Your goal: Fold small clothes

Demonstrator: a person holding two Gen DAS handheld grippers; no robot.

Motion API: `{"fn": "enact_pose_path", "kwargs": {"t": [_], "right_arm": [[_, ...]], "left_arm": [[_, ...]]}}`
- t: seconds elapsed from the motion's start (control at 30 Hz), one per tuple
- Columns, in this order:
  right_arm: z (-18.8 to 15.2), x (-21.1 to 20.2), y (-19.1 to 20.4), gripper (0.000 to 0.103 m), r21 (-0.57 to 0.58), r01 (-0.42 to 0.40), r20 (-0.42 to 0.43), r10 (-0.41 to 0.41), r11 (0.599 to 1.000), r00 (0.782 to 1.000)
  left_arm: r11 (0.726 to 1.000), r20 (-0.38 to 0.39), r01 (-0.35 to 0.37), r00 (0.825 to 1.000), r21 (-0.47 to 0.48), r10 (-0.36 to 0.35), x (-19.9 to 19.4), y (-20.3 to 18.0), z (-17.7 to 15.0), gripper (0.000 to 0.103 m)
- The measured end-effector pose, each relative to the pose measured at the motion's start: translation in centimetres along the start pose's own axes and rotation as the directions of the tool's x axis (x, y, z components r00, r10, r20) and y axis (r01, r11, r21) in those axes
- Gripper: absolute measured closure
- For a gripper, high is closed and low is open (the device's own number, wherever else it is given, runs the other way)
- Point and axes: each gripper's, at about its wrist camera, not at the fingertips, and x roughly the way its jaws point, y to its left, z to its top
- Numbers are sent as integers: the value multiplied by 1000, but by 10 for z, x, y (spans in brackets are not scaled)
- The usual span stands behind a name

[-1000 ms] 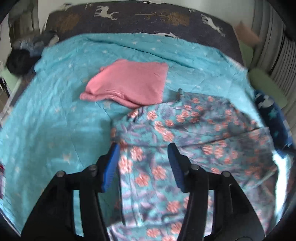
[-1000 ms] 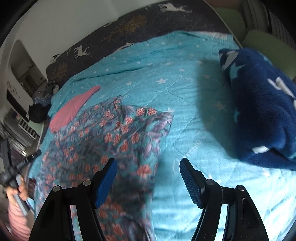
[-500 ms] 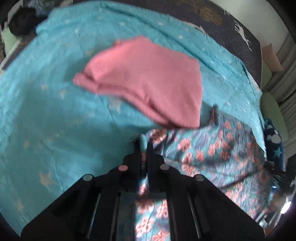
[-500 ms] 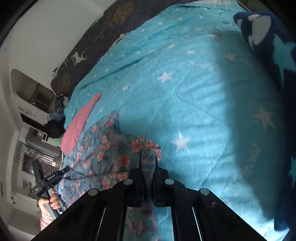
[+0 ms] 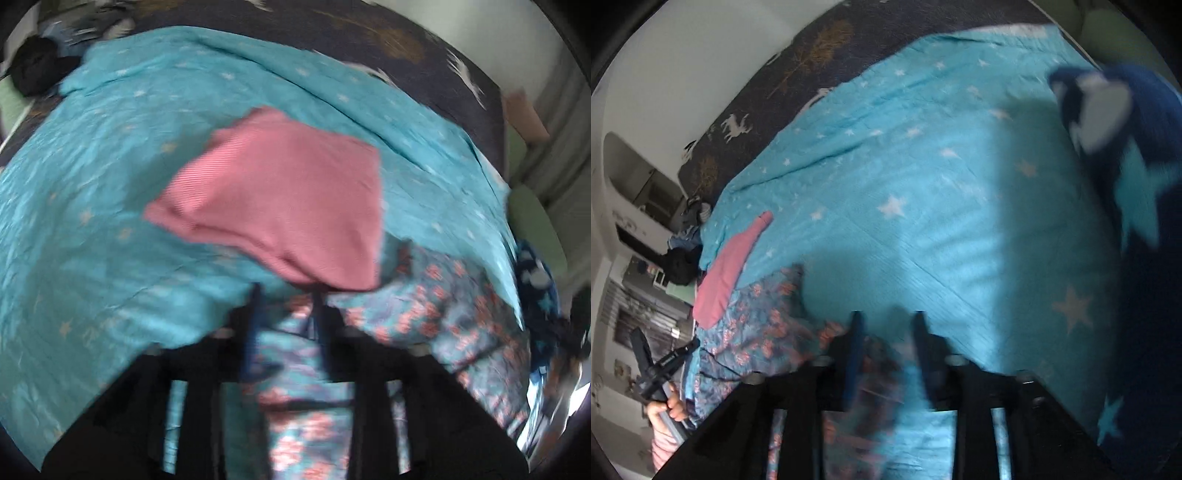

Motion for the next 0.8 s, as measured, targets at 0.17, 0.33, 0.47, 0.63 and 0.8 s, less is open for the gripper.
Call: {"fn": "enact_pose_path", "kwargs": {"t": [0.17,0.33,0.47,0.63,0.8], "right_arm": [[8,9,49,49,-134,32,-20,-34,991,999],[16,55,72,46,-217,50,-137,-81,975,987],[23,85,75,36,-221,-55,-223,5,974,975],[18,103,98,38,-275,-122,-260,48,954,964],[8,111,122,98,-418,68,-213,-170,906,962]], "left_arm": [[999,-93,-28,995,35,31,30,-28,11,47],[1000,-162,18,987,6,-17,56,-45,21,46],[996,-156,-1,988,90,15,61,-57,17,44],[994,-142,57,989,91,-44,51,-58,6,51],[971,-127,16,992,237,14,50,-77,-11,78]]}}
